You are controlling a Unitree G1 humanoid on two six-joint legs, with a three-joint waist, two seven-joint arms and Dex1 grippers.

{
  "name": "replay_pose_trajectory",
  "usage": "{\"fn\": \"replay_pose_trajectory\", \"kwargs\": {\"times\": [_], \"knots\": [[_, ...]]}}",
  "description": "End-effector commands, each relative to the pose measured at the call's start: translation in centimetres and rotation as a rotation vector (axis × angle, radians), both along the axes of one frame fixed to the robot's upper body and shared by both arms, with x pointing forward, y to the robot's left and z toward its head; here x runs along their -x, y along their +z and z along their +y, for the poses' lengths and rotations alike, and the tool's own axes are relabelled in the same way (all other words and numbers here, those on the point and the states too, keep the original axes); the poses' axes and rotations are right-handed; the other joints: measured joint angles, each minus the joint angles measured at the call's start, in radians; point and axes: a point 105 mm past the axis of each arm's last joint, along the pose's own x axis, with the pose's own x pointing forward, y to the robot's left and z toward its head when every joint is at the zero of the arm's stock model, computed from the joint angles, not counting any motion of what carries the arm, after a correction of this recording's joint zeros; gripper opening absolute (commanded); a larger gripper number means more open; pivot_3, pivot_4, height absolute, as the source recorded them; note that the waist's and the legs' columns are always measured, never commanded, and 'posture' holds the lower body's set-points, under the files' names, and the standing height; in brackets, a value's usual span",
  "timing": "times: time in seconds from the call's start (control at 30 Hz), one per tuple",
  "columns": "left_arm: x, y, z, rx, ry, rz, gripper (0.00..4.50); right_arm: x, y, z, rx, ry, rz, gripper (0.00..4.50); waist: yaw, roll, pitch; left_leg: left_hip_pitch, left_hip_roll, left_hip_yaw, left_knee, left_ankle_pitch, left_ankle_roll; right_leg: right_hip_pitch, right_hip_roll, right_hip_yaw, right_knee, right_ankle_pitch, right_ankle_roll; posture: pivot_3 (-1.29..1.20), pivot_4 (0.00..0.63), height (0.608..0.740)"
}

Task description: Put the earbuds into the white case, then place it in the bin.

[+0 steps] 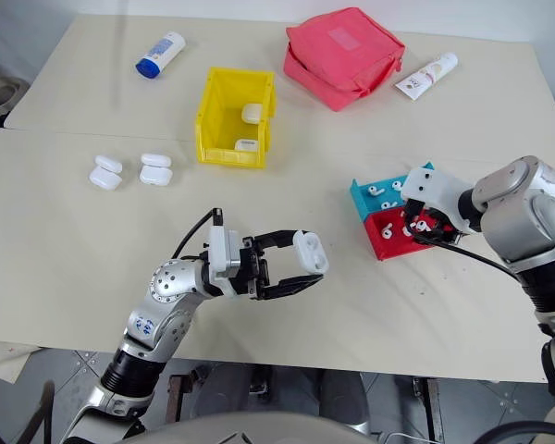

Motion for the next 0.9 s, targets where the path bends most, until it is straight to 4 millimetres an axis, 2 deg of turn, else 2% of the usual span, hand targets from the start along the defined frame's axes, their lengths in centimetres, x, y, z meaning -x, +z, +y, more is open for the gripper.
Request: {"fn": "replay_pose_trajectory", "kwargs": {"times": [0.03, 0.1, 0.23, 0.87, 0.9], "knots": [[0.4, 0.8, -0.1, 0.02, -0.005, -0.037, 2.78, -0.3, 0.5, -0.1, 0.018, -0.003, -0.022, 3.12, 0.0, 0.0, 0.0, 0.0, 0.0, 0.0, 0.0, 0.0, 0.0, 0.0, 0.0, 0.0, 0.0, 0.0, 0.0, 0.0, 0.15, 0.74], [0.5, 0.7, -0.1, 0.019, -0.005, -0.037, 2.78, -0.4, 0.5, -0.1, 0.016, -0.007, -0.026, 3.12, 0.0, 0.0, 0.0, 0.0, 0.0, 0.0, 0.0, 0.0, 0.0, 0.0, 0.0, 0.0, 0.0, 0.0, 0.0, 0.0, 0.15, 0.74], [0.5, 0.7, -0.1, 0.019, -0.006, -0.039, 2.78, -0.5, 0.4, -0.2, 0.018, -0.007, -0.034, 1.91, 0.0, 0.0, 0.0, 0.0, 0.0, 0.0, 0.0, 0.0, 0.0, 0.0, 0.0, 0.0, 0.0, 0.0, 0.0, 0.0, 0.15, 0.74], [0.6, 0.7, 0.0, 0.021, -0.003, -0.04, 2.78, -0.8, -0.5, -0.3, 0.031, -0.009, -0.013, 1.91, -0.002, 0.0, 0.0, 0.0, 0.0, 0.0, 0.0, 0.0, 0.0, 0.0, 0.0, 0.0, 0.0, 0.0, 0.0, 0.0, 0.15, 0.74], [0.5, 0.7, 0.0, 0.021, -0.001, -0.041, 2.78, -0.8, -0.5, -0.3, 0.032, -0.009, -0.012, 1.72, -0.002, 0.0, 0.0, 0.0, 0.0, 0.0, 0.0, 0.0, 0.0, 0.0, 0.0, 0.0, 0.0, 0.0, 0.0, 0.0, 0.15, 0.74]]}}
